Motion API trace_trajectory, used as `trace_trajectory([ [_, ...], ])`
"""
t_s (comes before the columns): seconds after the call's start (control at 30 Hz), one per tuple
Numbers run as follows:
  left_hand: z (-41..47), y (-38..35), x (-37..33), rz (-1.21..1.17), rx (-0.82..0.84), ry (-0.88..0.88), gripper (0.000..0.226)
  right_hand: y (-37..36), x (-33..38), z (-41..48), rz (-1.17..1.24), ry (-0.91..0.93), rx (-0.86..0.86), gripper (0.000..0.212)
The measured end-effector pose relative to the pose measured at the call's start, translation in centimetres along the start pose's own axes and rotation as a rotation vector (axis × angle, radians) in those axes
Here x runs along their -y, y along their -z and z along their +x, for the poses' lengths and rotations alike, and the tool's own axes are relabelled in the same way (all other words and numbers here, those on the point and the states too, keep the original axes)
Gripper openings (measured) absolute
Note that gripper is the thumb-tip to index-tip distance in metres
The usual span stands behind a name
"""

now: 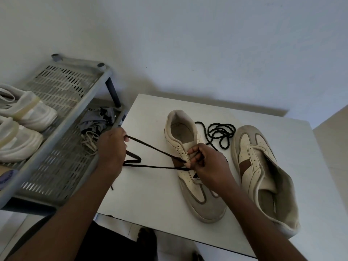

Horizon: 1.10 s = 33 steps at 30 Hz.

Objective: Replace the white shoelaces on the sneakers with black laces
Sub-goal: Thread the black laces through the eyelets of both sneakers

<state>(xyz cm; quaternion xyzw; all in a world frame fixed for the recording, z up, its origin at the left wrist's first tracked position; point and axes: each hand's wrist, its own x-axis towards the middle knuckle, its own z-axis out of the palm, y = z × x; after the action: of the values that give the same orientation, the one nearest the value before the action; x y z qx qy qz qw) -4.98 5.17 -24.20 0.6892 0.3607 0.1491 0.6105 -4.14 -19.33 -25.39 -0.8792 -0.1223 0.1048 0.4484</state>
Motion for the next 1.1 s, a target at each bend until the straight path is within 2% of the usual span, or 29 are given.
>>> trace_trajectory([
  [0.03, 0.1, -0.2, 0.5, 0.086, -0.039, 0.010, 0.026, 0.2, 0.0, 0.0, 0.010, -0.007, 0.010, 0.028],
  [0.07, 0.1, -0.4, 1.0, 0.280, -0.070, -0.068, 0.021, 0.3, 0.0, 0.0, 0.024, -0.008, 0.025, 0.030],
  [0.1, -0.5, -0.6, 1.4, 0.503, -0.081, -0.211, 0.014, 0.4, 0.0, 0.0, 0.046, -0.004, 0.040, 0.032],
  [0.13, -1.3, -0.9, 1.7, 0.649, -0.057, -0.396, 0.020, 0.5, -0.1, 0.0, 0.077, 0.004, 0.048, 0.034],
  [0.2, -3.2, -2.0, 2.0, 0.693, 0.197, -0.721, 0.031, 1.0, -0.2, 0.2, 0.143, 0.008, 0.023, 0.036],
  [0.27, -4.8, -3.1, 2.5, 0.691, 0.525, -0.877, 0.034, 1.5, -0.3, 0.4, 0.176, 0.008, -0.045, 0.039],
  [0.3, -5.1, -3.4, 3.1, 0.707, 0.620, -0.910, 0.036, 1.7, -0.5, 0.4, 0.178, 0.014, -0.077, 0.041],
  [0.33, -5.2, -3.5, 3.5, 0.716, 0.656, -0.921, 0.036, 1.7, -0.7, 0.5, 0.172, 0.024, -0.102, 0.042],
  [0.4, -5.1, -3.8, 3.9, 0.724, 0.626, -0.948, 0.033, 1.6, -1.1, 0.5, 0.146, 0.048, -0.130, 0.044],
  [0.5, -4.7, -3.8, 3.4, 0.653, 0.656, -0.903, 0.033, 1.2, -1.3, 0.5, 0.064, 0.088, -0.090, 0.041],
  [0.6, -4.4, -3.4, 2.8, 0.572, 0.632, -0.809, 0.017, 1.4, -2.1, 0.6, -0.224, 0.131, -0.047, 0.047],
  [0.63, -4.1, -3.2, 2.7, 0.500, 0.596, -0.731, 0.015, 1.6, -2.4, 0.6, -0.314, 0.133, -0.043, 0.052],
  [0.7, -4.0, -2.7, 2.0, 0.244, 0.563, -0.466, 0.027, 1.8, -2.8, 0.7, -0.379, 0.134, -0.024, 0.061],
  [0.77, -4.3, -2.7, 1.7, 0.083, 0.653, -0.269, 0.027, 1.9, -2.8, 0.7, -0.406, 0.188, -0.009, 0.066],
  [0.83, -4.8, -3.0, 2.0, 0.104, 0.743, -0.241, 0.032, 1.6, -2.2, 0.7, -0.441, 0.259, 0.006, 0.062],
  [0.9, -4.9, -3.2, 2.1, 0.137, 0.749, -0.258, 0.032, 1.3, -1.8, 0.7, -0.482, 0.286, 0.028, 0.058],
  [1.03, -4.3, -3.0, 1.5, 0.100, 0.553, -0.218, 0.035, 1.4, -2.3, 0.9, -0.484, 0.264, -0.016, 0.032],
  [1.1, -3.8, -2.6, 1.3, 0.029, 0.455, -0.171, 0.044, 1.5, -2.7, 0.9, -0.399, 0.251, -0.048, 0.041],
])
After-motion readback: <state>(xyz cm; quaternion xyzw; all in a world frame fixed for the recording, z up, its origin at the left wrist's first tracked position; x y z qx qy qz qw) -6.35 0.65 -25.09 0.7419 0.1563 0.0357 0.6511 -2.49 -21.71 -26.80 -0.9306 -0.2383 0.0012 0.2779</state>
